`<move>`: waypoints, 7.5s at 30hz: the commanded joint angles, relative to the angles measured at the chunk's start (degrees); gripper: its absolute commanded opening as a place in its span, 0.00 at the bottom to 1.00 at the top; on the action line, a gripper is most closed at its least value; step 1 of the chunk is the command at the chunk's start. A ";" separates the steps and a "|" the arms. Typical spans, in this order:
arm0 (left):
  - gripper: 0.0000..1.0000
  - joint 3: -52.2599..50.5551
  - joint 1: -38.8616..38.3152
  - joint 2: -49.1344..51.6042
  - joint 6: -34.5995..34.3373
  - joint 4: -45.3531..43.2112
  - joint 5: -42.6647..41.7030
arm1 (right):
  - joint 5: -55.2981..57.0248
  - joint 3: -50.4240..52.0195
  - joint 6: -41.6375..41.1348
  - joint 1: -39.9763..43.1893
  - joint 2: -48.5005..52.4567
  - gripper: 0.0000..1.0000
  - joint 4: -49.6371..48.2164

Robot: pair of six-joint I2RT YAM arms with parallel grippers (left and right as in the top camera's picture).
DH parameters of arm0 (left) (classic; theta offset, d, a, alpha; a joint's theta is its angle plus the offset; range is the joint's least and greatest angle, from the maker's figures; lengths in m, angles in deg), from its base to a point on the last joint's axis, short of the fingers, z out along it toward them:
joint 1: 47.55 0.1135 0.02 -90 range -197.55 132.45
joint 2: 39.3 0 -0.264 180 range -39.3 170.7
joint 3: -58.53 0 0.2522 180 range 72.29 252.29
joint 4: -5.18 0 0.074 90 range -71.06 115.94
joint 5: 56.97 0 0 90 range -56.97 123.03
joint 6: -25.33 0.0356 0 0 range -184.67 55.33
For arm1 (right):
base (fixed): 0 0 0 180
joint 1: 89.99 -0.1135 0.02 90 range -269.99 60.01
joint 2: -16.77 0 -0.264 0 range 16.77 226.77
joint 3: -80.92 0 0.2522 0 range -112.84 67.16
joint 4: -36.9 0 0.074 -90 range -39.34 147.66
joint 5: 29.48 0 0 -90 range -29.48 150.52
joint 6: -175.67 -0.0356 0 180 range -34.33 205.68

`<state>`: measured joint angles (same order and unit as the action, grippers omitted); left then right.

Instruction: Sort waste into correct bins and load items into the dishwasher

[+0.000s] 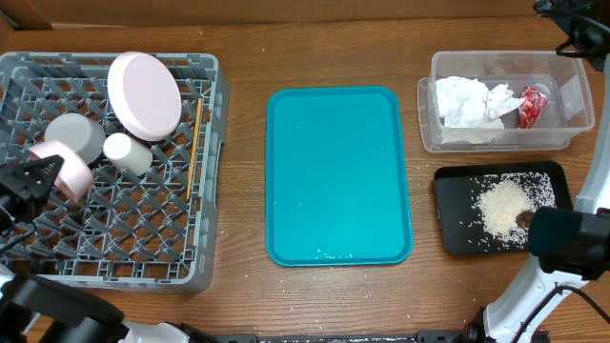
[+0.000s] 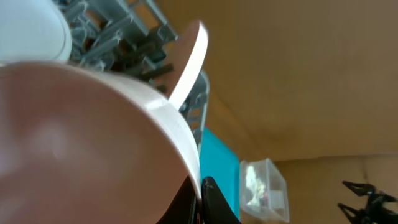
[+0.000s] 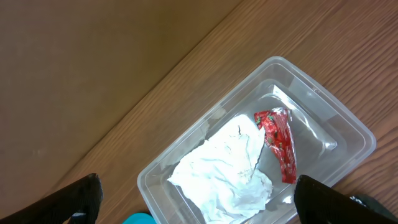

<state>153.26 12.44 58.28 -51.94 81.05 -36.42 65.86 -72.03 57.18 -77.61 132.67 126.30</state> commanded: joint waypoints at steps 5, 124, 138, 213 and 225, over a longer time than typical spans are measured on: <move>0.04 -3.52 0.85 5.75 3.06 -4.31 -10.58 | 0.13 -0.66 0.00 0.13 -0.37 1.00 -0.31; 0.94 -8.61 -38.16 -25.77 -40.00 24.09 51.67 | 0.13 -0.66 0.00 0.13 -0.37 1.00 -0.28; 1.00 -15.96 -45.42 -29.14 -18.64 -4.33 51.84 | 0.13 -0.66 0.00 0.13 -0.37 1.00 -0.31; 1.00 -80.67 -63.65 -97.29 -7.78 -57.64 68.41 | 0.13 -0.66 0.00 0.13 -0.37 1.00 -0.31; 1.00 -80.67 -63.65 -97.29 -7.78 -57.66 68.41 | 6.73 -0.66 1.31 -0.94 -3.41 1.00 5.29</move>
<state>72.79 -51.23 -38.40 -61.05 23.26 31.20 66.67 -72.03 57.42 -77.70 132.67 129.97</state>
